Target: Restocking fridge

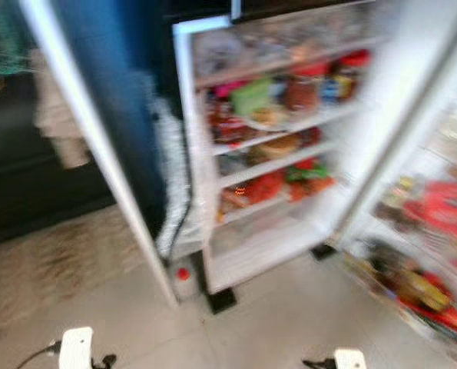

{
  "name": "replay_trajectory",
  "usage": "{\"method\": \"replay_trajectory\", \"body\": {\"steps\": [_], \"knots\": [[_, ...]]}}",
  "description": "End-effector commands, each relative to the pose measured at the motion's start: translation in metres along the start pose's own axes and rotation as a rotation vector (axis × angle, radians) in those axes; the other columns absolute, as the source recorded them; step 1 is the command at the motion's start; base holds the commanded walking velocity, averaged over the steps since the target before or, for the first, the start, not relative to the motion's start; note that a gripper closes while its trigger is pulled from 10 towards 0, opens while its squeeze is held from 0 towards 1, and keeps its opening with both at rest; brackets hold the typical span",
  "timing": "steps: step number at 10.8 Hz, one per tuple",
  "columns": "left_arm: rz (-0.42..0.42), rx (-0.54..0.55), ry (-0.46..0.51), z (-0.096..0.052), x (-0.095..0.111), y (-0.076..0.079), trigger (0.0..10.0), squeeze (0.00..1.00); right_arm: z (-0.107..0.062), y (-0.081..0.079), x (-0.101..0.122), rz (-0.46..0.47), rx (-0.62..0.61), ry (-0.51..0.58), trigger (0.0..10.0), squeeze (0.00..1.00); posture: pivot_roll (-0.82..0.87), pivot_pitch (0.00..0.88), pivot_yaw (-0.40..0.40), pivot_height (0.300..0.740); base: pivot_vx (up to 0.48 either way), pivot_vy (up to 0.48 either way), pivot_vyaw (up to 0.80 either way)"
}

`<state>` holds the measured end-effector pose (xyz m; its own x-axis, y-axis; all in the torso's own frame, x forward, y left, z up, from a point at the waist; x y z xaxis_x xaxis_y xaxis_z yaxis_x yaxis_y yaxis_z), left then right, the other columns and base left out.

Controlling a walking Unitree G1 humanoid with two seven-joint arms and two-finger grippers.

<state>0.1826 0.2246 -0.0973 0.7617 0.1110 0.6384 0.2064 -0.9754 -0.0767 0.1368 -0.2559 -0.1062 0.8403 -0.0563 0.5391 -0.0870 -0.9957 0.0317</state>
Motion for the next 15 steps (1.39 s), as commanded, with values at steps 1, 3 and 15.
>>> {"method": "replay_trajectory", "body": {"steps": [1, 3, 15], "knots": [[0.002, -0.004, -0.02, -0.001, -0.005, 0.001, 10.0, 0.0, 0.001, -0.008, -0.002, 0.011, 0.008, -0.003, 10.0, 0.0, -0.08, 0.093, 0.028, 0.74, 0.0, 0.0, -0.71], [0.002, -0.008, -0.011, 0.0, -0.002, 0.004, 10.0, 0.0, 0.005, -0.018, 0.002, 0.01, 0.018, 0.002, 10.0, 0.0, -0.09, 0.092, 0.029, 0.74, 0.0, 0.0, -0.71], [-0.002, -0.023, 0.018, 0.001, 0.003, 0.013, 10.0, 0.0, 0.005, -0.003, 0.015, 0.048, -0.061, 0.048, 10.0, 0.0, -0.09, 0.069, 0.025, 0.74, 0.0, 0.0, -0.36]]}}
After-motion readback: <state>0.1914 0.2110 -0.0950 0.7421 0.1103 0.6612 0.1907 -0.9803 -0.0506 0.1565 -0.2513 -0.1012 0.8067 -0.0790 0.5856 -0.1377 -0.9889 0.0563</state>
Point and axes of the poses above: a point about 5 cm out from each wrist's last joint towards the gripper, its own z axis pointing out of the wrist towards the gripper, its own x axis along the axis of the wrist's last joint, y = z × x, the point moved 2 cm from there along z, pointing out of the wrist towards the gripper
